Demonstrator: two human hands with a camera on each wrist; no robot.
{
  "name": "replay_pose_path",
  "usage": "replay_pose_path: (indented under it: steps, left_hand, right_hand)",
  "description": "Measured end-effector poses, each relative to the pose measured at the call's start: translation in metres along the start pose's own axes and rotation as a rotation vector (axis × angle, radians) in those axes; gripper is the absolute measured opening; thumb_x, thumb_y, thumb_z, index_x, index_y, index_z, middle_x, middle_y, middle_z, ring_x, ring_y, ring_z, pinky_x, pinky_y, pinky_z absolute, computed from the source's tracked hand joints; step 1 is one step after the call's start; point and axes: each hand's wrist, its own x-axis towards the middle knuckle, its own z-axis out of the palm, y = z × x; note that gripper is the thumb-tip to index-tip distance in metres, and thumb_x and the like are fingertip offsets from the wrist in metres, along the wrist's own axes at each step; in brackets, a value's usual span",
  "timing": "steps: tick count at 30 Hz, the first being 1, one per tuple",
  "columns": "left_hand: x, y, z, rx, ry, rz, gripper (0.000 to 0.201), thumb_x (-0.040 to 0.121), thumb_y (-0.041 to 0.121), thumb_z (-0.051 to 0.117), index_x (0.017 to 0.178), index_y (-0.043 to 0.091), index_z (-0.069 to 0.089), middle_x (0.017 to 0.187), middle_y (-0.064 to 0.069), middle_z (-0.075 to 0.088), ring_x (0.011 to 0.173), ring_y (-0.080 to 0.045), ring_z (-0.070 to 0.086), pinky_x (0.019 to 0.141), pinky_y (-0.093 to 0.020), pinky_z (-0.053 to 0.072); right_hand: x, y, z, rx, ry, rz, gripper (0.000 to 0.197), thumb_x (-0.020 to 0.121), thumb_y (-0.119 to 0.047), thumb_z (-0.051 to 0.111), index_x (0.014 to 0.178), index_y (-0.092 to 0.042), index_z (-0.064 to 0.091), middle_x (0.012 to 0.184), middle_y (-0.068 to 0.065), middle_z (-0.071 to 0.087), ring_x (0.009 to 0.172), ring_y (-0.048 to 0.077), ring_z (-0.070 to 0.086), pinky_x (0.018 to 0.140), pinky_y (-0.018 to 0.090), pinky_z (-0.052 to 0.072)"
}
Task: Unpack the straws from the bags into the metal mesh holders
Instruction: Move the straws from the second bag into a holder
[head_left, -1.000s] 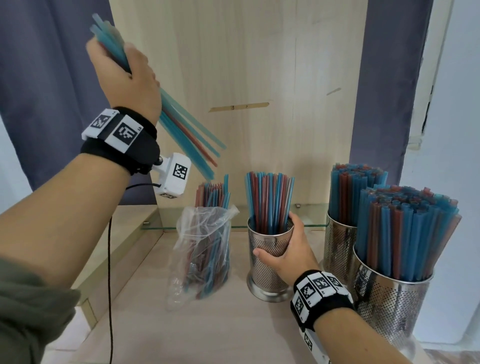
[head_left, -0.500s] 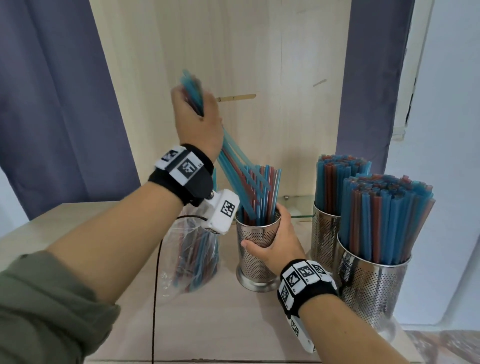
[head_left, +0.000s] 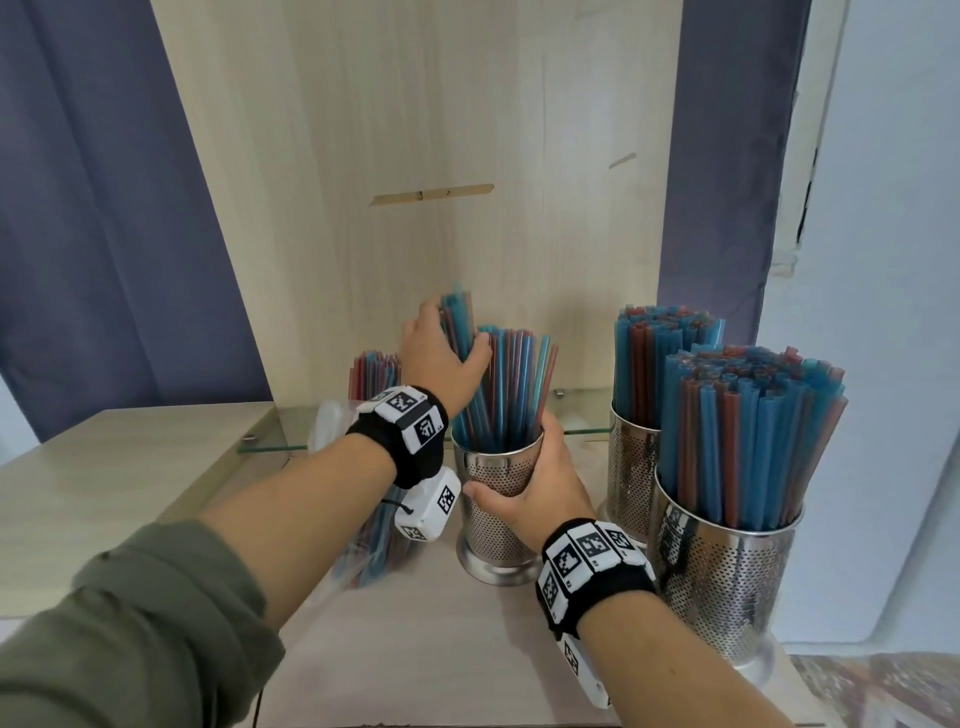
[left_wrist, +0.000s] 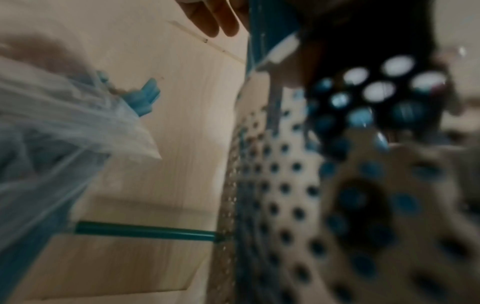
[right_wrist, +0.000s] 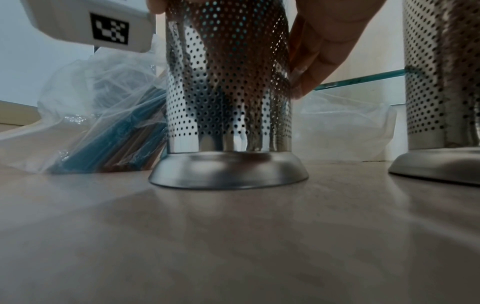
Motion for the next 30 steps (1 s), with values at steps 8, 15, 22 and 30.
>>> replay_pose_path:
  steps: [8,15,22,30]
  left_hand:
    - [0.006,-0.005,-0.004,0.042,-0.152,0.207,0.104,0.078,0.023,0.073,0.154,0.015,0.003,0.157,-0.008,0.022,0.143,-0.023,0.022,0.116,-0.034,0.019]
    - [0.007,-0.011,-0.012,0.134,-0.282,0.370,0.073,0.080,0.027,0.072,0.144,0.015,0.038,0.138,-0.004,0.050,0.124,-0.019,0.048,0.107,-0.042,0.041]
    - [-0.012,-0.028,-0.051,0.259,-0.026,0.313,0.075,0.088,0.060,0.043,0.149,0.019,0.029,0.155,-0.009,0.028,0.144,-0.026,0.022,0.118,-0.050,0.019]
    - [-0.057,-0.121,-0.087,0.638,-0.196,-0.172,0.132,0.061,0.092,0.042,0.152,0.006,-0.002,0.158,-0.023,0.013,0.147,-0.036,0.014,0.119,-0.050,0.019]
  right_hand:
    - [0.000,0.000,0.000,0.003,-0.007,0.015,0.119,0.050,-0.061,0.083,0.146,-0.041,0.017,0.141,-0.011,0.047,0.127,0.009,0.050,0.106,0.041,0.048]
    - [0.000,0.001,-0.001,0.005,-0.001,0.018,0.120,0.049,-0.063,0.082,0.147,-0.043,0.016,0.141,-0.011,0.047,0.127,0.009,0.051,0.106,0.040,0.047]
    - [0.000,0.000,-0.002,0.011,-0.013,0.024,0.119,0.051,-0.060,0.085,0.145,-0.045,0.013,0.144,-0.010,0.047,0.129,0.011,0.050,0.108,0.041,0.046]
    - [0.000,-0.002,-0.001,-0.015,-0.003,0.048,0.122,0.049,-0.062,0.083,0.146,-0.044,0.012,0.144,-0.008,0.047,0.128,0.013,0.051,0.106,0.044,0.047]
